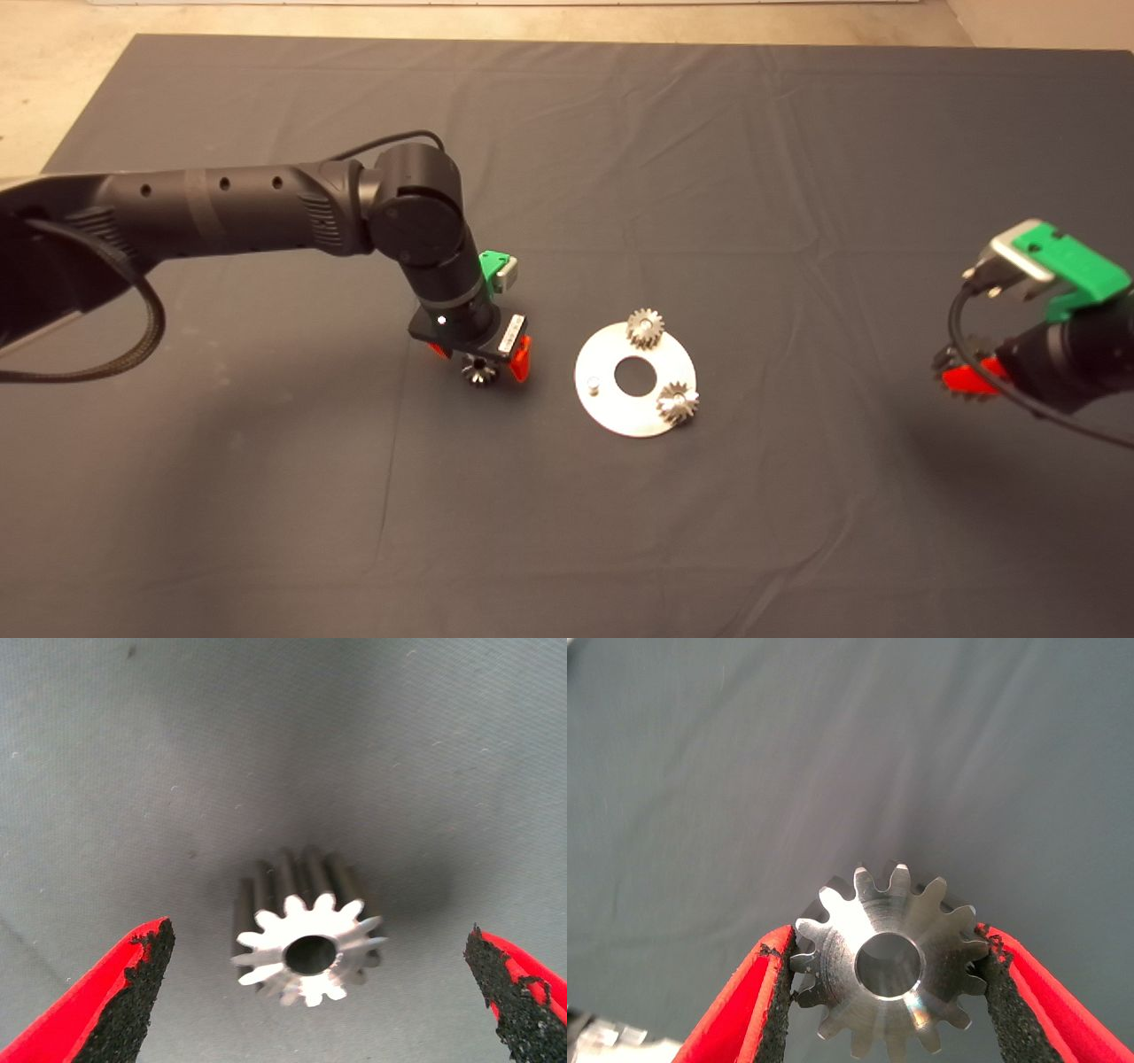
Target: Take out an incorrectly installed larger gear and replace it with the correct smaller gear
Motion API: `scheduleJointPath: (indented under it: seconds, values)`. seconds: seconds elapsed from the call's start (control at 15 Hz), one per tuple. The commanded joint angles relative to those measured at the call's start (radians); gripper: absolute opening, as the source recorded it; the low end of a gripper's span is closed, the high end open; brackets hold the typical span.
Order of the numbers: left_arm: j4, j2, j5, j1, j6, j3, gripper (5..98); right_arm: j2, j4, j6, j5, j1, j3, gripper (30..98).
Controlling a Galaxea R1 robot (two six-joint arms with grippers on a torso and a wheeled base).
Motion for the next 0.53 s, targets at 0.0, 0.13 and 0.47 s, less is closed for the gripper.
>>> scheduleJointPath:
  seconds: [0.0,0.13,0.47]
  values:
    - [0.004,-0.004,0.005,-0.015,0.007,0.002,84.8,0.010,-0.164,-0.002,0.001,-0.103,0.004,50.1]
    - [0.004,-0.005,0.007,-0.015,0.008,-0.001,80.8,0.009,-0.188,-0.002,0.001,-0.115,0.004,50.1]
    - [0.004,-0.005,0.007,-0.015,0.008,-0.002,74.9,0.055,-0.189,0.002,0.001,-0.127,-0.033,50.1]
